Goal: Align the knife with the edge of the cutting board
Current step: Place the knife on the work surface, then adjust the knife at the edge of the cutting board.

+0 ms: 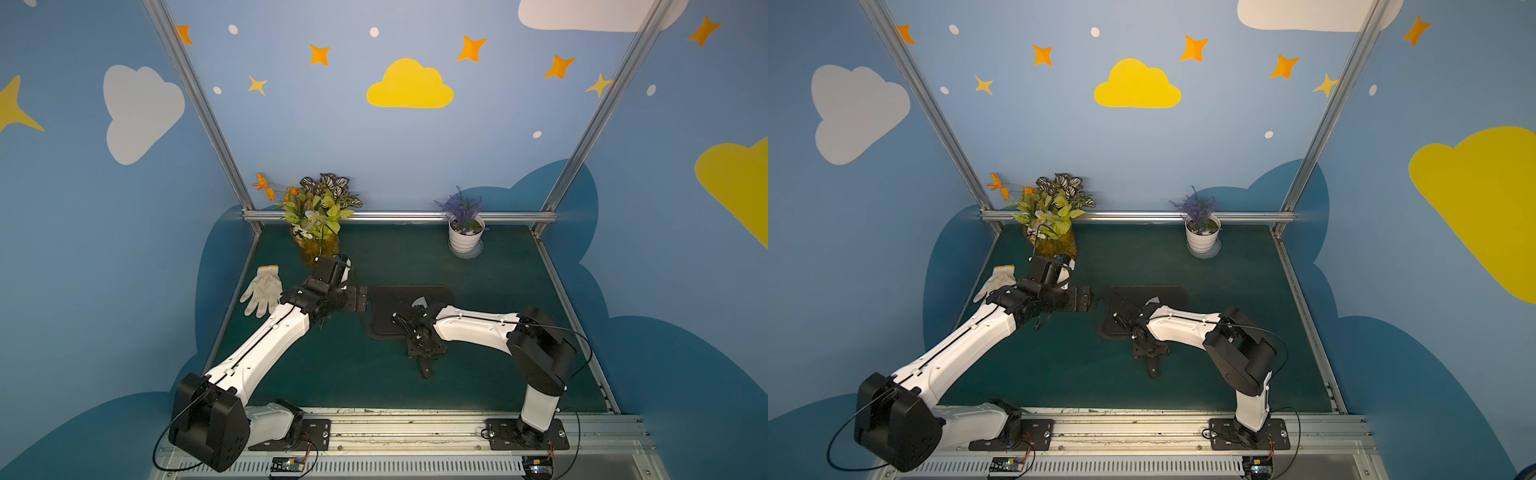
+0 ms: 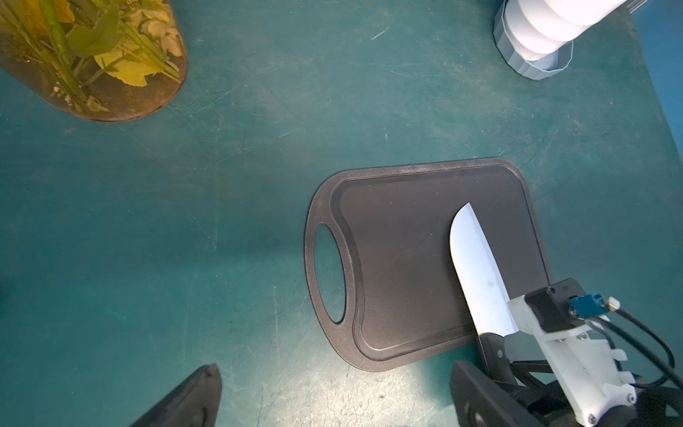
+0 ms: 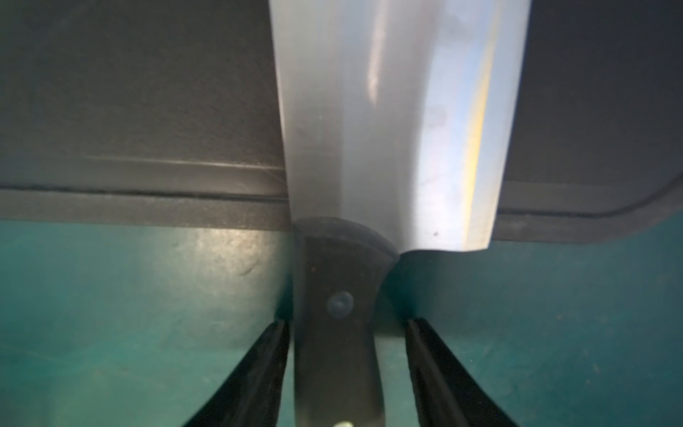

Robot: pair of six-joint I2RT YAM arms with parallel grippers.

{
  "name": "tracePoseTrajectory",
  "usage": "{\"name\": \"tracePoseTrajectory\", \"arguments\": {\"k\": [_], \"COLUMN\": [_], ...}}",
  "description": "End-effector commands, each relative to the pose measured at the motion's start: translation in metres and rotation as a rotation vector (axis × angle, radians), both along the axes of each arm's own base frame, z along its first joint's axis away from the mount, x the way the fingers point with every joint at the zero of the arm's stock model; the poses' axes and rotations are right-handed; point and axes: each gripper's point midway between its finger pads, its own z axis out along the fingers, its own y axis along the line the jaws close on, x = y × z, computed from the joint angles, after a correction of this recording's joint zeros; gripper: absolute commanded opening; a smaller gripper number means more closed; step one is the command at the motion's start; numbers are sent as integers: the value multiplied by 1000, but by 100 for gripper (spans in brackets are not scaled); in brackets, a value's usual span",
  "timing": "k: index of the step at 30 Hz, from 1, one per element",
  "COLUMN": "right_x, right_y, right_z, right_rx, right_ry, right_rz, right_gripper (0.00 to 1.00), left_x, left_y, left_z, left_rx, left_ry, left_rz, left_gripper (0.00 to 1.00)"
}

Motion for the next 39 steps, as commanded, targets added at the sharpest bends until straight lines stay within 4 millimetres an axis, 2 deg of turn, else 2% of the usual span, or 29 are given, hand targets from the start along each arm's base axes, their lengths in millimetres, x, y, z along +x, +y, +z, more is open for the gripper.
{"name": "tracePoseTrajectory", "arguments": {"k": [1,7,21,24,30,34,39], "right_x": [6,5,2,2,3,5,11], "right_y": [2,3,-10,-12,-13,-11,-11], "right_z": [-11,-19,-33,-33,-30,-21,-8], "right_rx": [-8,16,-61,-80,-92,-81,-68], "right_ry": [4,20,27,20,-6,-44,-88], "right_rz": [-3,-22,-28,-22,-13,6,9], "right_gripper": [52,47,40,34,13,0,0], "left_x": [-2,-2,-4,-5,-10,-21,-36], "left_y": [-1,-1,-3,-6,-16,-28,-36], "left_z": [0,0,3,1,-1,-5,-9], "left_rx": [-8,-8,-7,-3,-5,-42,-125], "left_ry": [-1,0,-12,-8,3,33,74], "left_rz": [-11,-12,-18,-30,-57,-89,-103], "left_gripper": [100,100,100,100,100,100,100]}}
